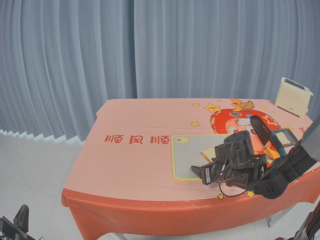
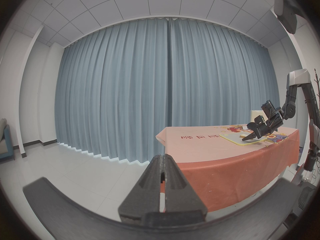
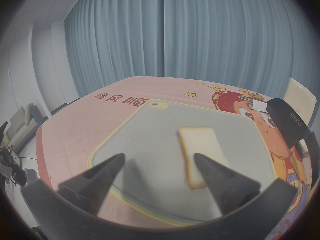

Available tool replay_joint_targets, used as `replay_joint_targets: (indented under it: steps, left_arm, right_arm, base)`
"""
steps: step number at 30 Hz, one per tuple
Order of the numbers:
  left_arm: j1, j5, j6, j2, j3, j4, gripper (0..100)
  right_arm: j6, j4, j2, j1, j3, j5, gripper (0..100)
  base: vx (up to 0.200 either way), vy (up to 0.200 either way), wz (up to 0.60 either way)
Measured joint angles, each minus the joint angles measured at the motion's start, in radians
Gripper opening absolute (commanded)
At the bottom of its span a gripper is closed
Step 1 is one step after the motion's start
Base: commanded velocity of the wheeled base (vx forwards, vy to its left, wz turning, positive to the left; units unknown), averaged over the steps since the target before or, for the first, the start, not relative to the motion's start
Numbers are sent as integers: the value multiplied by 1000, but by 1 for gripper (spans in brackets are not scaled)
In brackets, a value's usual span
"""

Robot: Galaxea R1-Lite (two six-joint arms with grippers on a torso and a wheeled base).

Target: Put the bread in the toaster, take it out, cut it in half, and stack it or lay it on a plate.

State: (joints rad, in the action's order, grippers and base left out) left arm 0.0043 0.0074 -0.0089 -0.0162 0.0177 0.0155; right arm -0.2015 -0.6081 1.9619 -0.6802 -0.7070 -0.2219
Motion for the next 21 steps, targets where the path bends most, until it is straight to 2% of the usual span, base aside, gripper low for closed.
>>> replay_joint_targets:
  steps: [10,21]
  left_arm:
    - [0,0,0,0,0,0,0]
    - [0,0,0,0,0,0,0]
  right_arm:
    - [0,1,5,-1,-2,-27,0]
    - [1,3,-7,-2,-3,-30,0]
  base:
    - [0,0,0]
    - [0,0,0]
